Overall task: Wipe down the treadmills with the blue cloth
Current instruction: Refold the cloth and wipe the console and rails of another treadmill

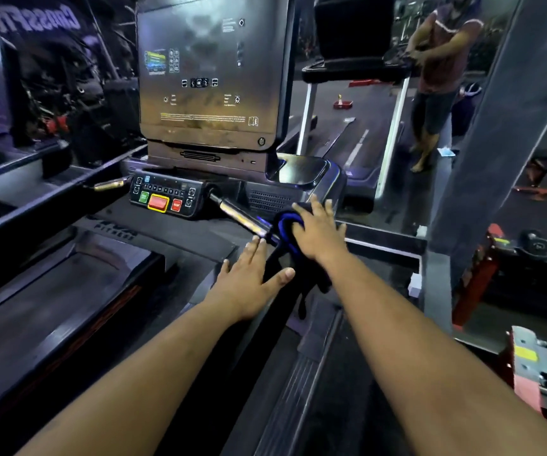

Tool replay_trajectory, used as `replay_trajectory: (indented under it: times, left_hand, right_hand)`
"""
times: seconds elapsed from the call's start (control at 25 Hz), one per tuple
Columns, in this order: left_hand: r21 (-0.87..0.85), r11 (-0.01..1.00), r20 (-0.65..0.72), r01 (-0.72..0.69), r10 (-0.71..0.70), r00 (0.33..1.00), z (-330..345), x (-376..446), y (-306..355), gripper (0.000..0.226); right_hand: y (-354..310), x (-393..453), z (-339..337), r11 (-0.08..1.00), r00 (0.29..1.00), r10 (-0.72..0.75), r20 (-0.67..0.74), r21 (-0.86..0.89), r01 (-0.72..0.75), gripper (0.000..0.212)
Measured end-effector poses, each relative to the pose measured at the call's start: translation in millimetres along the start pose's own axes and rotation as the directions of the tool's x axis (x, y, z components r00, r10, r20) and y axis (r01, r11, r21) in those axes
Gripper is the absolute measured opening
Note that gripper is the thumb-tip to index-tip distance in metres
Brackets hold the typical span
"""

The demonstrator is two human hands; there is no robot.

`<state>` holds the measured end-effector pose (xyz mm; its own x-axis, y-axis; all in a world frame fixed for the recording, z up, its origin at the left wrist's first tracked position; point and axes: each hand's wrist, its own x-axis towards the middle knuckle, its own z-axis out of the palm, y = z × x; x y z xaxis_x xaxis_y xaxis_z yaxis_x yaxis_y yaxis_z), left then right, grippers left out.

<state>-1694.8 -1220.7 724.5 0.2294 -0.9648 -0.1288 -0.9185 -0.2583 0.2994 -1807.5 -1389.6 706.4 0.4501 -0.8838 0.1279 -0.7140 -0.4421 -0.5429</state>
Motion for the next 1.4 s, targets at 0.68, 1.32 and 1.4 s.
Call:
replay_trajectory:
  times: [0.68,1.32,1.4]
  left_hand:
    - [0.050,0.998,-0.015,0.041,-0.040,0.999,-12.8,119.8,-14.4,0.124]
    - [-0.025,0.998,-0.016,0.060,-0.060,0.998,-11.7,119.0,-8.8,0.126]
    - [-0.038,0.996,-0.041,0.078,-0.080,0.996,-12.9,111.6,-4.9,0.124]
  right_hand:
    - [33.1,62.2,2.1,0.991,0.991,-0.115,0.076,-0.064,0.120,0.064]
    - [57.9,109.3,-14.4,0.976,0.991,-0.088,-0.100,0.192,0.106,0.072]
    - [43.7,78.3,-3.5,0.967,0.992,-0.089,-0.094,0.230,0.108,0.068]
